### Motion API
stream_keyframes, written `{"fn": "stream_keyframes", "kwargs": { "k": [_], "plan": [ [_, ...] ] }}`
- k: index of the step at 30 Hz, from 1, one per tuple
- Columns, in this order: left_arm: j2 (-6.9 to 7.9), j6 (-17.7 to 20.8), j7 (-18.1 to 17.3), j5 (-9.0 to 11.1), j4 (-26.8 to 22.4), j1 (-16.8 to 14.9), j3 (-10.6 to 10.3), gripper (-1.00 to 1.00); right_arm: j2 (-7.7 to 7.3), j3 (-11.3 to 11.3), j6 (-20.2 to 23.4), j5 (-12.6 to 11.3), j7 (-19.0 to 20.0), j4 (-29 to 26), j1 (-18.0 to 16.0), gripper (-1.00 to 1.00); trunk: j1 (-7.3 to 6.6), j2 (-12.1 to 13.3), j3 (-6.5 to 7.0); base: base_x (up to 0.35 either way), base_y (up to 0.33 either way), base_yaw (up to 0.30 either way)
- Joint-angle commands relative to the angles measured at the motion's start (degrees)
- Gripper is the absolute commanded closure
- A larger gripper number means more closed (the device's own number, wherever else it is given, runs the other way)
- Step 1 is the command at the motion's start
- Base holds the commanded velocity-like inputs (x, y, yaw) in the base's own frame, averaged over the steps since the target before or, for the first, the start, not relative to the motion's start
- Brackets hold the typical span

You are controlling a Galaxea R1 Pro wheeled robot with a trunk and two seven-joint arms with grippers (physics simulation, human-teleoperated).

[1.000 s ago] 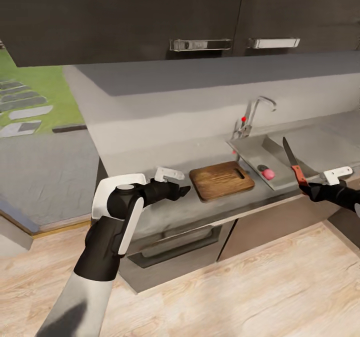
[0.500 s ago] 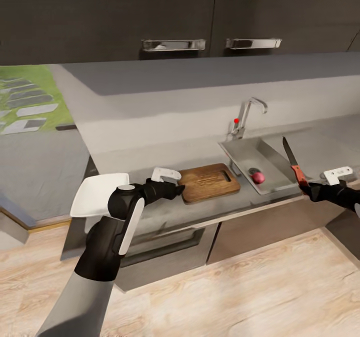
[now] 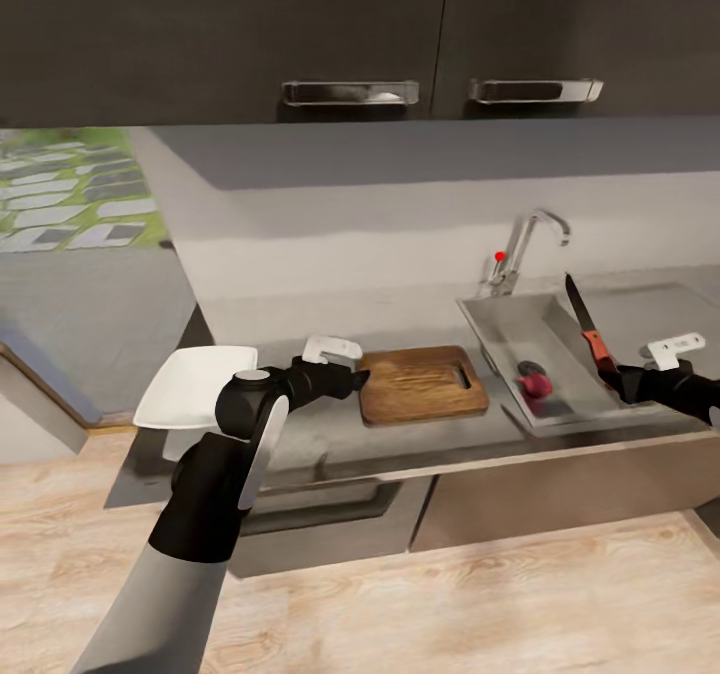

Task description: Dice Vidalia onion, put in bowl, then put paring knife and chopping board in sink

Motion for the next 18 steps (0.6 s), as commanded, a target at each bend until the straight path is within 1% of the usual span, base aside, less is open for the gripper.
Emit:
{"fn": "stream_keyframes", "kwargs": {
  "k": [1,5,15,18],
  "plan": [
    [-0.04,0.3,0.0,0.1,0.0,-0.1,0.0,-1.00,-0.02,-0.1,0.3,-0.3,0.1,0.0,0.0,1.00,0.05,-0.1,-0.11,0.146,-0.332,0.281],
    [-0.04,0.3,0.0,0.1,0.0,-0.1,0.0,-1.00,-0.02,-0.1,0.3,-0.3,0.1,0.0,0.0,1.00,0.05,-0.1,-0.11,0.147,-0.332,0.197],
    [-0.04,0.3,-0.1,0.1,-0.1,-0.1,0.0,-1.00,-0.02,0.2,0.3,-0.4,0.2,0.0,0.0,1.00,0.05,-0.1,-0.11,0.123,-0.332,0.017],
    [-0.04,0.3,-0.1,0.1,-0.1,-0.1,-0.4,-1.00,0.02,0.3,0.3,-0.4,0.2,0.0,0.0,1.00,0.05,-0.1,-0.11,0.091,-0.332,0.000]
  ]
}}
